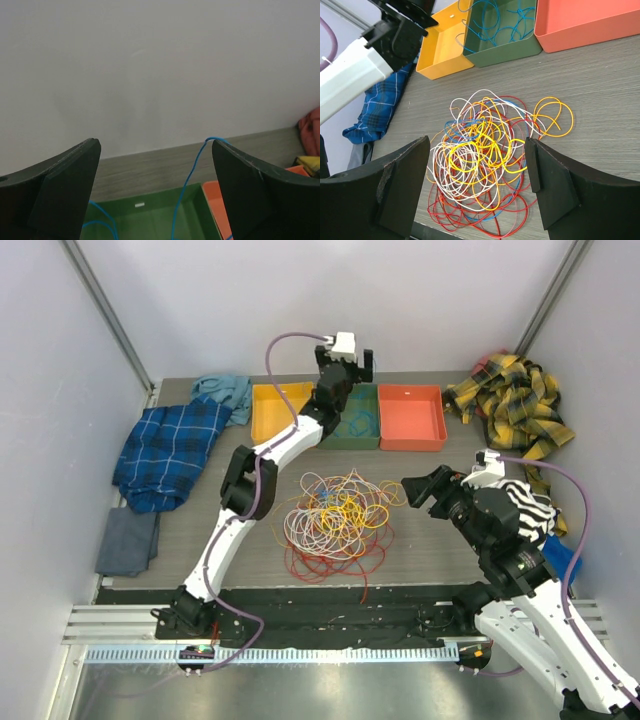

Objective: Untangle the cables

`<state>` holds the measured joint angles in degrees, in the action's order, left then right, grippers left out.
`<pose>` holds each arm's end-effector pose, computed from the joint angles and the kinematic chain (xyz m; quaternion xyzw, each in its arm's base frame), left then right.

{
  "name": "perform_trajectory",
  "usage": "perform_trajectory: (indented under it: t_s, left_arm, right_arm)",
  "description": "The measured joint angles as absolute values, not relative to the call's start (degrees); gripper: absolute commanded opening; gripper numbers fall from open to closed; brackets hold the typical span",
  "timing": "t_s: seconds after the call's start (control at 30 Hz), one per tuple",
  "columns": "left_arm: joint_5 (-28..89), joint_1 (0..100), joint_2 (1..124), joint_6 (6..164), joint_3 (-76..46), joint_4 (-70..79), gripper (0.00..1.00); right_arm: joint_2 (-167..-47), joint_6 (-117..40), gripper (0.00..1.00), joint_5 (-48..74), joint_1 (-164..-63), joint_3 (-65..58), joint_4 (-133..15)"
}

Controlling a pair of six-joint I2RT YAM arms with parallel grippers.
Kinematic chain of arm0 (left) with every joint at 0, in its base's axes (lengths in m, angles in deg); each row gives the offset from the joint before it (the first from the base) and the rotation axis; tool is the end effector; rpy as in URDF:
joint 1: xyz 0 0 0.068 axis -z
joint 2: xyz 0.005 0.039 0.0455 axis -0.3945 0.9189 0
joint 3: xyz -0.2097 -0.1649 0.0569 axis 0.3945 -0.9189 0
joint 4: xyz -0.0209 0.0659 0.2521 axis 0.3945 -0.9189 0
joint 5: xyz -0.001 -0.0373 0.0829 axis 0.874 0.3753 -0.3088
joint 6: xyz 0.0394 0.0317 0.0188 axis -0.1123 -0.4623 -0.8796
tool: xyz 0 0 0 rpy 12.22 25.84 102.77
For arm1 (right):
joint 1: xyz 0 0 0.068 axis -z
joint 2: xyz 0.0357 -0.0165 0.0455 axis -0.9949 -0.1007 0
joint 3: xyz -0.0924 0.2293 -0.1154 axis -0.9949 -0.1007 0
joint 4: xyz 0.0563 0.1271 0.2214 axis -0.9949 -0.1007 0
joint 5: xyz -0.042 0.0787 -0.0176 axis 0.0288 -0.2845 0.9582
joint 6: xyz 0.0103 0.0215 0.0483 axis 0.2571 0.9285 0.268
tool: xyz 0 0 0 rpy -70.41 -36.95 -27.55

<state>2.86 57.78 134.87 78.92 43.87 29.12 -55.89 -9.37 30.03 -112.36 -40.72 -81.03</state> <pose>0.5010 -0.3304 0.2637 0.0313 0.6450 -0.1584 0.7469 0.1182 0.0565 0.3130 0.1056 0.7812 0.2693 0.5533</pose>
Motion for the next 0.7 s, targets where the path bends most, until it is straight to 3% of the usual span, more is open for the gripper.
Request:
perform_trajectory:
  t_s: [0.23, 0.5, 0.7]
  left_arm:
    - [-6.37, 60.8, 127.57, 77.17, 31.59, 27.02, 1.0]
    - [-19.04, 61.06, 115.94, 77.52, 33.57, 8.77, 1.0]
    - [-23.46, 58.9, 109.19, 86.92, 27.32, -3.29, 1.0]
  right_arm:
    - [-55.26, -9.35, 0.85, 30.03, -113.02, -40.81, -81.03]
    - [-55.02, -9.32, 0.85, 30.05, -113.28, -40.92, -81.05]
    - [-55.92, -11.05, 0.85, 32.93, -113.32, -40.13, -81.51]
